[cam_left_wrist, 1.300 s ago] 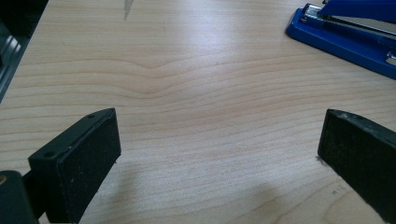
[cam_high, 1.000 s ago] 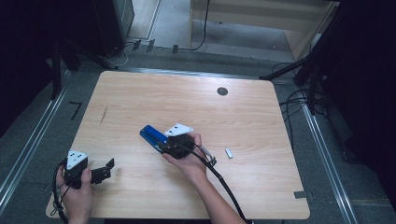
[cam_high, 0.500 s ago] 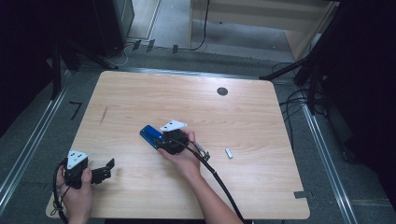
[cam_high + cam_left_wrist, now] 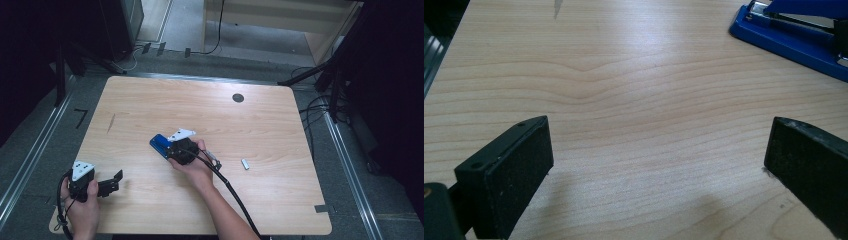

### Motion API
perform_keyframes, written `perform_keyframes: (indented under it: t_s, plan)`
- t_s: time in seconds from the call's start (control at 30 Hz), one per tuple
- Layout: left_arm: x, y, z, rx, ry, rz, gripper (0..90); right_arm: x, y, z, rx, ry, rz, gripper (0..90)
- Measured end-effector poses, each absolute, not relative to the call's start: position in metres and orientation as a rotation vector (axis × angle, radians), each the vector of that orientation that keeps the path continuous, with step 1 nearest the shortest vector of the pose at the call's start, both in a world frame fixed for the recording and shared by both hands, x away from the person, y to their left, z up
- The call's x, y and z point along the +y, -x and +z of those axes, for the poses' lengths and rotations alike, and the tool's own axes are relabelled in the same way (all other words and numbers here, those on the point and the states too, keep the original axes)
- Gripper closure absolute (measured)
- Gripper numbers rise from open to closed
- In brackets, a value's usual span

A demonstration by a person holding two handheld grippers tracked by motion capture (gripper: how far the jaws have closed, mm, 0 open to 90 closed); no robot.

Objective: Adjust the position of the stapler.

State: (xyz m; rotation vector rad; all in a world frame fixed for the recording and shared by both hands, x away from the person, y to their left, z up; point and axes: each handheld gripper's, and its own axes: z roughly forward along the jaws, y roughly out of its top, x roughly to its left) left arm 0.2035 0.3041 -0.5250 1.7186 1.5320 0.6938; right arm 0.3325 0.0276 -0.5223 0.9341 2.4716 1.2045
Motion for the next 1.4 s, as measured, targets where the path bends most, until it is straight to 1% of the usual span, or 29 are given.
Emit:
perform_keyframes:
  t_s: [0.7, 1.4]
  plan:
    - [0.304, -0.204, -0.525, 1.531, -1.719, 0.686, 0.0, 0.028, -0.332, -0.523, 2.493, -0.856, 1.177, 67.2]
    - [0.305, -0.203, -0.525, 1.530, -1.709, 0.696, 0.0, -0.005, -0.307, -0.522, 2.533, -0.748, 1.171, 67.2]
